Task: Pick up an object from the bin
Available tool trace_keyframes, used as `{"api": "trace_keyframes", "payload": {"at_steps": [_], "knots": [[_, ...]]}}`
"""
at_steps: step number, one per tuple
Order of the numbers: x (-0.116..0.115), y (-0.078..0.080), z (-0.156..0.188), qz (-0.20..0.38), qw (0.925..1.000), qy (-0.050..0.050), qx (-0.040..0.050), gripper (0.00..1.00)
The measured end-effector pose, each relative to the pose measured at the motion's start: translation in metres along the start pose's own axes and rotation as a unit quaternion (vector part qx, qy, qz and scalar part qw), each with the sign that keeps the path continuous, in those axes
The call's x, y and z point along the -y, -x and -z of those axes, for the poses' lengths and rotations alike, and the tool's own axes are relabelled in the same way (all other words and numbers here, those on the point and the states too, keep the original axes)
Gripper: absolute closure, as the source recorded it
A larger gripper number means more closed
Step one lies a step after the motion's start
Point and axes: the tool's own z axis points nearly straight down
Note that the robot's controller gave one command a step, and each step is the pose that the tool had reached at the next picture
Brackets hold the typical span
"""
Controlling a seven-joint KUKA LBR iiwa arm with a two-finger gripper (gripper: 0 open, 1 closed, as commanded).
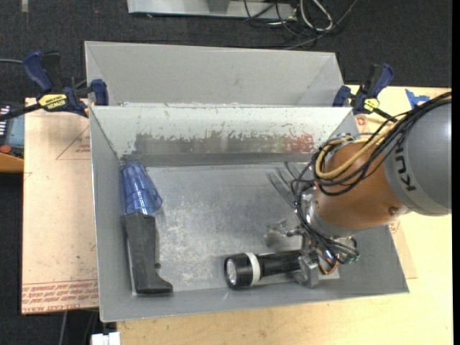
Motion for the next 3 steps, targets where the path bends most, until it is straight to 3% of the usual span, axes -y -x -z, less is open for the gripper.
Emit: {"api": "trace_keyframes", "payload": {"at_steps": [1,2,3], "knots": [[-0.002,0.0,-0.001,0.185,0.9828,0.001,0.0009,1.0],[-0.002,0.0,0.0,0.185,0.9828,0.001,0.001,1.0],[-0.004,-0.002,0.028,0.185,0.9827,0.005,-0.0033,1.0]]}}
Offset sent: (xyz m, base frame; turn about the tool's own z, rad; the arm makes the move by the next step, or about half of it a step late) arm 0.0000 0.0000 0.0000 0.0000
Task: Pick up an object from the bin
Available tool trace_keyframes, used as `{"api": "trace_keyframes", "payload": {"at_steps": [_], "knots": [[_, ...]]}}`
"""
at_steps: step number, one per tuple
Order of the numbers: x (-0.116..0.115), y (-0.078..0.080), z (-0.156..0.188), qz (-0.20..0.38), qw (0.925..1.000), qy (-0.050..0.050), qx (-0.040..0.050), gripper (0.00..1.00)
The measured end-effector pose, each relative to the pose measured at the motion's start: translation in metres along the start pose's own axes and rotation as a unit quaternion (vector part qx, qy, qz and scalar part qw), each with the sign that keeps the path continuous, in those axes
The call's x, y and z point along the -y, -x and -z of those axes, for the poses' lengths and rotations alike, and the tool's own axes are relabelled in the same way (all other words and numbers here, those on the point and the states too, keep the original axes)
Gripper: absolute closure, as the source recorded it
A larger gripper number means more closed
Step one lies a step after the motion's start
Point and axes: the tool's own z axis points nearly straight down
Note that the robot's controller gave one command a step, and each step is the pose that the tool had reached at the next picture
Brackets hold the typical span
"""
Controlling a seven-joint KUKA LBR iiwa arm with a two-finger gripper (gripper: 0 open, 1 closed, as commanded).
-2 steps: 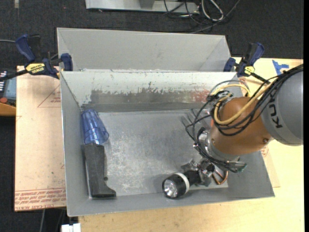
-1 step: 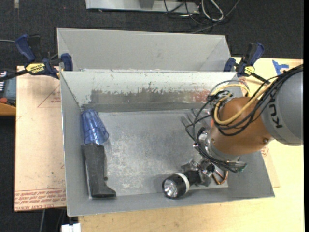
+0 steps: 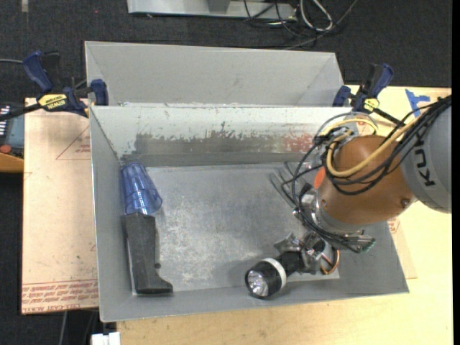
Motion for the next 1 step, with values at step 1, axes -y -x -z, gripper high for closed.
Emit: {"api": "trace_keyframes", "payload": {"at_steps": [1], "knots": [[0.0016,0.0015,0.0374,0.0,1.0,-0.003,0.0022,1.0]]}}
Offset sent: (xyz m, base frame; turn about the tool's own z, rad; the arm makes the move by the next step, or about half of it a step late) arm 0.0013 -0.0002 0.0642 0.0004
